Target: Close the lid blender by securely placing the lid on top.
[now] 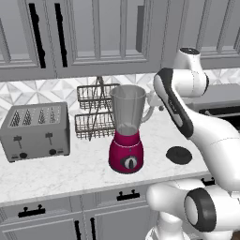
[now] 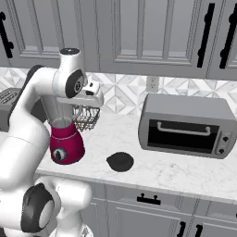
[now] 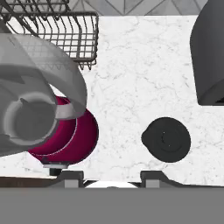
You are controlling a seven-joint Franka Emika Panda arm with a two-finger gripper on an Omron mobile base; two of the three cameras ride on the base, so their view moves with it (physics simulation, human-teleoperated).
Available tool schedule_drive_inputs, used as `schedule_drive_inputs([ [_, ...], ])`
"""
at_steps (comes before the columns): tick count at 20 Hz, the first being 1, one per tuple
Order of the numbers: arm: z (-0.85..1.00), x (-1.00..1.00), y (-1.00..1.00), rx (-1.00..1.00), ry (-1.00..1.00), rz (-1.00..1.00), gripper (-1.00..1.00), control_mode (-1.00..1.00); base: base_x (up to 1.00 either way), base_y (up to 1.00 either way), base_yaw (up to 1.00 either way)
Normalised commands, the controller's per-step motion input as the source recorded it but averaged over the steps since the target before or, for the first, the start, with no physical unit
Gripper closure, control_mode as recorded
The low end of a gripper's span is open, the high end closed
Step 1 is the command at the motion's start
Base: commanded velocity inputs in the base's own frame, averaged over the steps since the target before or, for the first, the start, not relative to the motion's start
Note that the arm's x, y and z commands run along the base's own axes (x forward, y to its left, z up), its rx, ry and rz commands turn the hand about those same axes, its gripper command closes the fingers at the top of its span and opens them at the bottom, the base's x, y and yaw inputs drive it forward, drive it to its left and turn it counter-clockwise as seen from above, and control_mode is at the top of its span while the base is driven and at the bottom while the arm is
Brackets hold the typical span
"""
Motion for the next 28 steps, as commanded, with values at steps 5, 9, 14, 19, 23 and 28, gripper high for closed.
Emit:
schedule_drive_inputs([
  [5,-0.17,-0.39,-0.46,0.09,-0.03,-0.03,-1.0,-1.0,0.0,0.0,0.0],
  [9,-0.59,-0.47,-0.95,0.16,0.02,-0.09,-1.0,-1.0,0.0,0.0,0.0],
  [14,-0.57,-0.03,-0.52,0.01,0.12,-0.08,-1.0,-1.0,0.0,0.0,0.0],
  [19,-0.51,0.03,-0.09,-0.01,0.2,-0.14,-1.0,-1.0,0.0,0.0,0.0],
  [23,-0.6,0.06,0.0,-0.05,0.22,-0.2,-1.0,-1.0,0.0,0.0,0.0],
  [28,-0.58,0.1,0.0,0.0,0.17,-0.19,-1.0,-1.0,0.0,0.0,0.0],
])
